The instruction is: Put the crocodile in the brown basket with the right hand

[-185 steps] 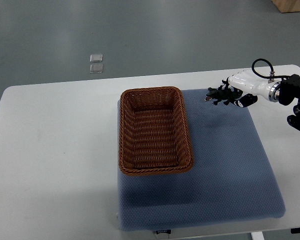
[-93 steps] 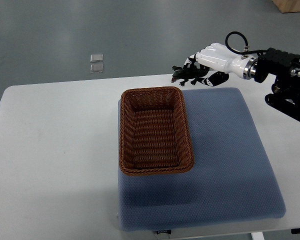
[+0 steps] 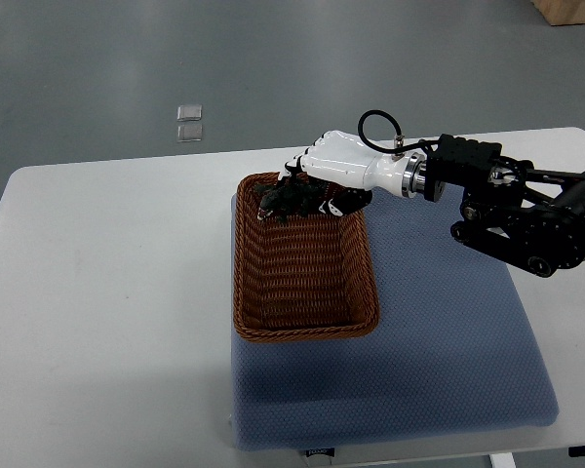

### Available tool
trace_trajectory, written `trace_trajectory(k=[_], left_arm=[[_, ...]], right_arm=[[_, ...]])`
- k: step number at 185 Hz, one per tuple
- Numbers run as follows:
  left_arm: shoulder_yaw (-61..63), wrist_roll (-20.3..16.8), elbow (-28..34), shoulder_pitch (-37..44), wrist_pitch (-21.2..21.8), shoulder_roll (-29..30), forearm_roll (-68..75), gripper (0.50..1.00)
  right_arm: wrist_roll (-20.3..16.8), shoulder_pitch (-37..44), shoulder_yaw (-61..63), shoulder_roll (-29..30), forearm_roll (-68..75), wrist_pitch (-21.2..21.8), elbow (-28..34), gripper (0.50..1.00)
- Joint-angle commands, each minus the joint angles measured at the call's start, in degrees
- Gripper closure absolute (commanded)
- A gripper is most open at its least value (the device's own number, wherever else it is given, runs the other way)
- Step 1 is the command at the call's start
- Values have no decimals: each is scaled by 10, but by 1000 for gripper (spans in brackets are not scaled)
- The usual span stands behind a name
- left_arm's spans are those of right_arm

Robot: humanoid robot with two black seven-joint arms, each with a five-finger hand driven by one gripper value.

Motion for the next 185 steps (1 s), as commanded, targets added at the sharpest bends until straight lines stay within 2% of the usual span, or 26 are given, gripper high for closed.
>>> trace_trajectory(k=[1, 17, 22, 38, 41, 50, 51, 59, 63, 65, 80, 104, 142, 167, 185], left_arm=[[0, -1, 0, 0, -1, 0, 0, 500], [0, 0, 0, 0, 0, 0, 0, 500], [1, -1, 0, 0, 0, 0, -1, 500], [0, -1, 0, 0, 0, 0, 0, 500], [0, -1, 0, 0, 0, 0, 0, 500], [0, 0, 0, 0, 0, 0, 0, 500], [0, -1, 0, 0, 0, 0, -1, 500], [1, -1, 0, 0, 0, 0, 0, 500], [0, 0, 0, 0, 0, 0, 0, 500], [0, 0, 0, 0, 0, 0, 0, 500], [0, -1, 0, 0, 0, 0, 0, 500], [1, -1, 0, 0, 0, 0, 0, 500], [0, 0, 0, 0, 0, 0, -1, 500], [0, 0, 0, 0, 0, 0, 0, 500], [1, -1, 0, 0, 0, 0, -1, 500]], right_arm=[[4, -7, -7, 1, -1, -2, 0, 1000], [4, -12, -11, 4, -1, -9, -3, 1000], [4, -15, -11, 4, -1, -12, -4, 961], [5, -20, -11, 4, -1, -19, -8, 887], [5, -22, -11, 4, -1, -22, -9, 851], [5, -26, -12, 4, -1, -27, -10, 781], [5, -26, -12, 4, -1, -29, -10, 761], [5, -29, -12, 3, -1, -31, -10, 699], [5, -30, -12, 3, -1, -31, -10, 687], [5, -31, -12, 3, 0, -31, -10, 660], [6, -36, -11, 0, 1, -31, -10, 607], [6, -40, -8, -1, 4, -32, -10, 587], [7, -54, 32, -12, 15, -32, -10, 587], [6, -104, 122, -16, 38, -15, -10, 587], [1, -131, 205, -14, 85, 21, -15, 587]])
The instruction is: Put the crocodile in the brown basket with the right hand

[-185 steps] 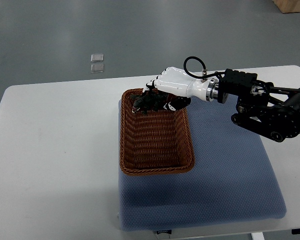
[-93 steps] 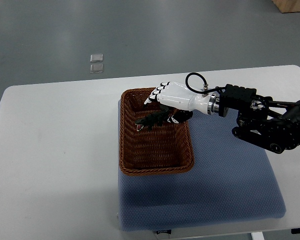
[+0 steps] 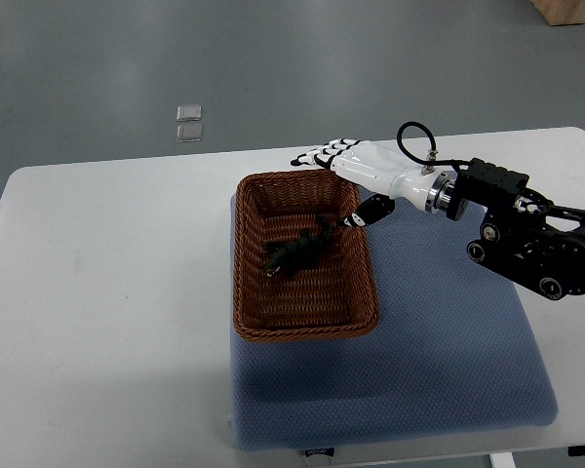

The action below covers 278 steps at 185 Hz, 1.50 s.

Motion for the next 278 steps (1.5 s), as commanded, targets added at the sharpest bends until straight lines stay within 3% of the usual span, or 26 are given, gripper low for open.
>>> trace_trajectory(k=[1, 66, 98, 173, 278], left_arm=[[1, 0, 0, 0, 0, 0, 0, 500], [1, 0, 0, 0, 0, 0, 0, 500], [1, 0, 0, 0, 0, 0, 0, 500], [1, 0, 0, 0, 0, 0, 0, 500], [1, 0, 0, 0, 0, 0, 0, 500]], right_arm=[[-4, -26, 76, 1, 40, 32, -4, 587], [-41, -88, 379, 46, 139, 223, -53, 585], [-66, -108, 463, 64, 201, 276, -82, 585], [-87, -111, 475, 61, 491, 289, -206, 585], [-89, -122, 497, 73, 507, 280, -223, 568]])
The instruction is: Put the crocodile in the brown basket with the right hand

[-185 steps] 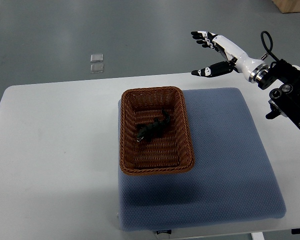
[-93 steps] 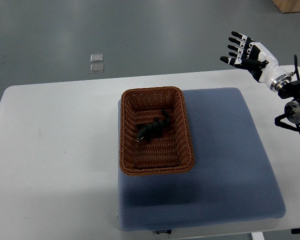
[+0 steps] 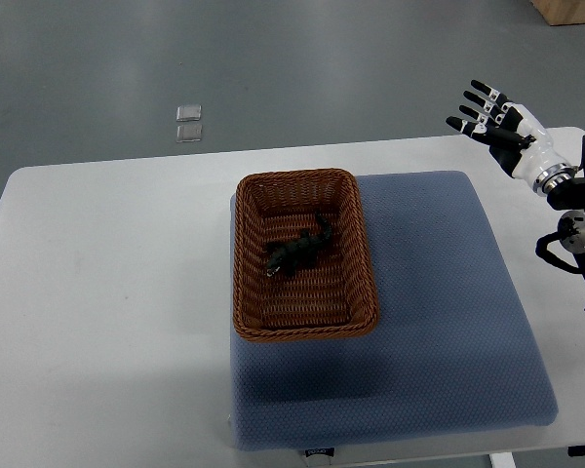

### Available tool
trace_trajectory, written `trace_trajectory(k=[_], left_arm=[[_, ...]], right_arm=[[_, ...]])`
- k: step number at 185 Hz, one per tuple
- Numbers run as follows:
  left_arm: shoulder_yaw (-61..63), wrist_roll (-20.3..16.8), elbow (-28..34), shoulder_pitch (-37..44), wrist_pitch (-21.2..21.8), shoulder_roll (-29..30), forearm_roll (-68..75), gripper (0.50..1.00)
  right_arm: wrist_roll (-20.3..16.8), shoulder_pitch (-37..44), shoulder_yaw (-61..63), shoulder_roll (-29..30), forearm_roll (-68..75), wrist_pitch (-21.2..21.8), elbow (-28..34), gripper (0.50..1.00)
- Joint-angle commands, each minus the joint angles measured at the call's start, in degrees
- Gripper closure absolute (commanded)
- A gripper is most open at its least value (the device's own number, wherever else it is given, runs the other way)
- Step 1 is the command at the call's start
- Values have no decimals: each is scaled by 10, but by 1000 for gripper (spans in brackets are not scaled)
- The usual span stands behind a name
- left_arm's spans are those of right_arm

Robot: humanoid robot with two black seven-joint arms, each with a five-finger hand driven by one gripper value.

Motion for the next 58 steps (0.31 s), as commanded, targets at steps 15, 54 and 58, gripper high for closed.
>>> trace_trajectory(k=[15, 54, 58], left_arm=[[0, -1, 0, 0, 0, 0, -1, 500], [0, 0, 0, 0, 0, 0, 0, 500], [0, 0, 0, 0, 0, 0, 0, 500]], right_arm=[[1, 0, 9, 4, 7, -2, 0, 568], [5, -3, 7, 6, 16, 1, -3, 568], [6, -4, 7, 7, 16, 1, -4, 568]])
